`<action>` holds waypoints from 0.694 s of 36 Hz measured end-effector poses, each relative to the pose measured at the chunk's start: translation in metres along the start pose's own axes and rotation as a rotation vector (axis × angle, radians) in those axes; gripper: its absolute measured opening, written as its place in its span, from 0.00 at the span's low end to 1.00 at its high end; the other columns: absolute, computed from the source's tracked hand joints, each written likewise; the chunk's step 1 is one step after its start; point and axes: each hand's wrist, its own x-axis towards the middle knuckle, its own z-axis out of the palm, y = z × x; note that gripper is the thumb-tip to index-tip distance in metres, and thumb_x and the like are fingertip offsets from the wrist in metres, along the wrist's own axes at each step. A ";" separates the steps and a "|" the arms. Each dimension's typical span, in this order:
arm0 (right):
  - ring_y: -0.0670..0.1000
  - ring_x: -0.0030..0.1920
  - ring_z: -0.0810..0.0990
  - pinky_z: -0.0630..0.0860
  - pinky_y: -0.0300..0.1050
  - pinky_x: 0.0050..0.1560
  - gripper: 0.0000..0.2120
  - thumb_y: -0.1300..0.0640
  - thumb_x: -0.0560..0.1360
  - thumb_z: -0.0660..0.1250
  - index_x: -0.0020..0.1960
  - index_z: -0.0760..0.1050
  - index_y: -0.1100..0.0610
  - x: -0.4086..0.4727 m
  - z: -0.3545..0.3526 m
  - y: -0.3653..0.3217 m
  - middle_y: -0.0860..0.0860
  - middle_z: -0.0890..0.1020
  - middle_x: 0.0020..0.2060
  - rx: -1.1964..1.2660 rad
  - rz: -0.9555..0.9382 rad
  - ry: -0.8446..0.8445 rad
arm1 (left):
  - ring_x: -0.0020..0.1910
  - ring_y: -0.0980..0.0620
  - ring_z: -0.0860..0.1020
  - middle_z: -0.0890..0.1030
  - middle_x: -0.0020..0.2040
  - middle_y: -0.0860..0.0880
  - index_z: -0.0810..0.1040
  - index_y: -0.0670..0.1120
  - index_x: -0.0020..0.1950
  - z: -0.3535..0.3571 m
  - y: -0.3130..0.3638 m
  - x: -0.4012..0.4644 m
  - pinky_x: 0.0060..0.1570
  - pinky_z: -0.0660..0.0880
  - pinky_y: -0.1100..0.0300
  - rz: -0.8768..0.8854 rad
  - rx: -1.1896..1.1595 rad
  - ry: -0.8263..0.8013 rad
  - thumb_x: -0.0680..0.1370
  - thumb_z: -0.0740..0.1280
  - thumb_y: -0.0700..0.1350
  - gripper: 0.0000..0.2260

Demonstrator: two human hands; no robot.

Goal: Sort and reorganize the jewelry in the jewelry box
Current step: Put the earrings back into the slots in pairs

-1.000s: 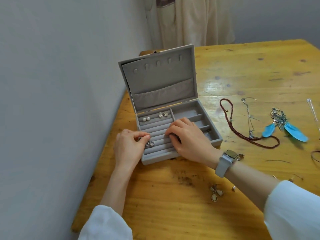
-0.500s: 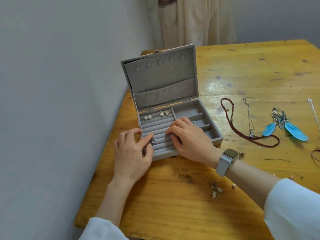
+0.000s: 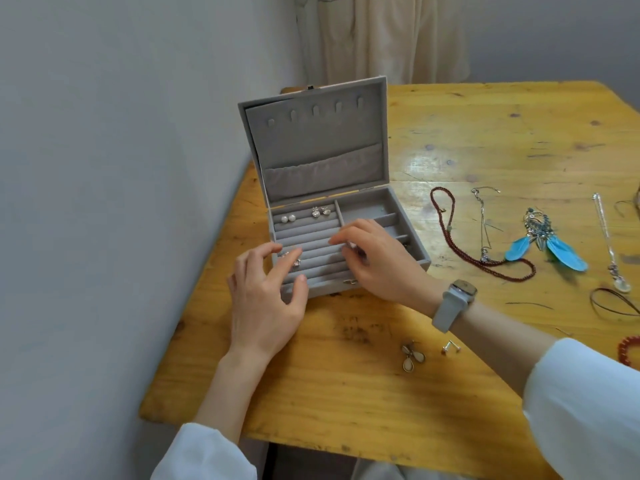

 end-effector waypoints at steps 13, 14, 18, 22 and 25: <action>0.52 0.46 0.74 0.69 0.42 0.47 0.10 0.67 0.75 0.62 0.52 0.78 0.59 -0.088 -0.080 0.034 0.50 0.77 0.43 -0.132 0.315 0.090 | 0.53 0.56 0.73 0.79 0.51 0.52 0.79 0.48 0.56 0.037 0.086 -0.037 0.54 0.70 0.60 0.115 -0.297 -0.191 0.75 0.58 0.50 0.16; 0.52 0.46 0.74 0.70 0.43 0.48 0.10 0.66 0.75 0.62 0.52 0.78 0.58 -0.093 -0.083 0.038 0.49 0.76 0.43 -0.150 0.344 0.068 | 0.54 0.56 0.73 0.79 0.51 0.53 0.80 0.48 0.55 0.043 0.088 -0.036 0.54 0.68 0.59 0.104 -0.275 -0.206 0.75 0.57 0.51 0.16; 0.50 0.47 0.72 0.70 0.44 0.49 0.10 0.64 0.75 0.63 0.54 0.78 0.57 -0.105 -0.087 0.043 0.49 0.76 0.45 -0.185 0.370 -0.015 | 0.56 0.54 0.72 0.79 0.53 0.53 0.82 0.49 0.53 0.059 0.090 -0.031 0.54 0.64 0.58 0.050 -0.196 -0.211 0.75 0.61 0.48 0.12; 0.49 0.50 0.70 0.66 0.39 0.51 0.11 0.62 0.75 0.63 0.56 0.76 0.56 -0.104 -0.082 0.043 0.47 0.71 0.47 -0.164 0.378 -0.106 | 0.58 0.55 0.70 0.78 0.54 0.54 0.81 0.50 0.55 0.059 0.088 -0.031 0.55 0.61 0.60 0.041 -0.190 -0.221 0.76 0.63 0.45 0.10; 0.47 0.49 0.69 0.66 0.38 0.50 0.09 0.61 0.75 0.63 0.55 0.77 0.56 -0.103 -0.078 0.045 0.48 0.71 0.48 -0.186 0.353 -0.124 | 0.57 0.55 0.70 0.78 0.54 0.54 0.81 0.50 0.54 0.059 0.088 -0.032 0.55 0.61 0.60 0.041 -0.189 -0.219 0.75 0.58 0.50 0.14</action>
